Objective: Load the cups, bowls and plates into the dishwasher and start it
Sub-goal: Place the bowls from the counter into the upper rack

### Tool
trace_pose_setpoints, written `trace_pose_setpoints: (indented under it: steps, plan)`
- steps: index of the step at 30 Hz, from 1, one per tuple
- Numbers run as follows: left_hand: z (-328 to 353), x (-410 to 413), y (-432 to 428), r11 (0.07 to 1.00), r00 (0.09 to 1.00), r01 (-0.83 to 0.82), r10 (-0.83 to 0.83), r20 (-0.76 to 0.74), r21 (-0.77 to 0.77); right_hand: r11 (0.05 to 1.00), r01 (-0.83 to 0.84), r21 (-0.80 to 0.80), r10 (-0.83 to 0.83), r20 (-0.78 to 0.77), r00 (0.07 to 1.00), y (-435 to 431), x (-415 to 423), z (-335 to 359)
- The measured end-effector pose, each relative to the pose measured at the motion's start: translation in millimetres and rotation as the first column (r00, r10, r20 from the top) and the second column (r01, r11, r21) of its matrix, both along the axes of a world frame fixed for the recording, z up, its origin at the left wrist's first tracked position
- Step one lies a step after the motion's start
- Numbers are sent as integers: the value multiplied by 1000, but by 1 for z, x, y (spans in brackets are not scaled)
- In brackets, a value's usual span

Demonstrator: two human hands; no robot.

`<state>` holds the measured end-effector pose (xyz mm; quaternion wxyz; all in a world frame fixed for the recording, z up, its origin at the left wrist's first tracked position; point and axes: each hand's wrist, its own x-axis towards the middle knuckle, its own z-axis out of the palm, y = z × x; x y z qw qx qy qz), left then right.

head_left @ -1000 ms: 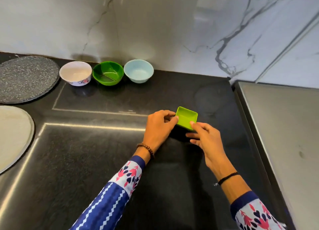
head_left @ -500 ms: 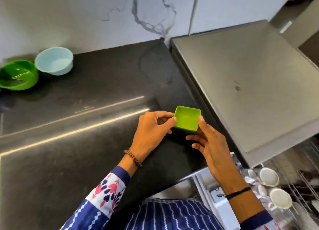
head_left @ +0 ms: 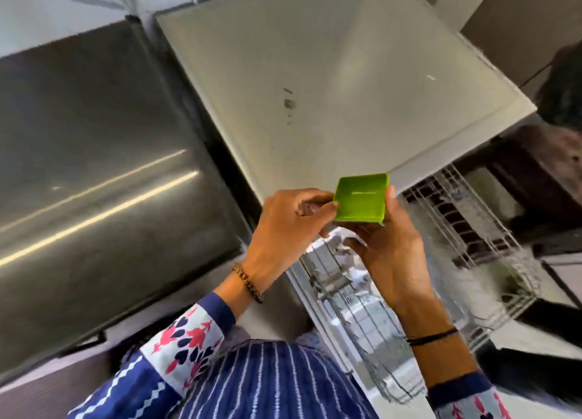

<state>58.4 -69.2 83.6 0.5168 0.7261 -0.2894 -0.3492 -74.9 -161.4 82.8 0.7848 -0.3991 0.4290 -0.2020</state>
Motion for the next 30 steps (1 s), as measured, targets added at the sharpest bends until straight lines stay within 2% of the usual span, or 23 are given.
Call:
trace_pose_setpoints:
  steps: [8, 15, 21, 27, 30]
  plan:
    - [-38, -92, -66, 994, 993, 100, -97, -66, 46, 995, 13, 101, -23, 102, 995, -63, -91, -43]
    - [-106, -131, -109, 963, 975, 216, -221, 12, 164, 958, 137, 253, -158, 64, 985, -97, -136, -111]
    - [-170, -139, -144, 926, 956, 292, -286, -59, 238, 923, 205, 326, -217, 0, 976, -126, -144, -169]
    - [-204, -125, -177, 899, 949, 312, -313, -50, 308, 966, 113, 233, -101, -63, 993, -170, -129, -200]
    - [-214, -115, -187, 907, 955, 292, -293, -43, 302, 999, 32, -12, -34, -229, 973, -202, -119, -220]
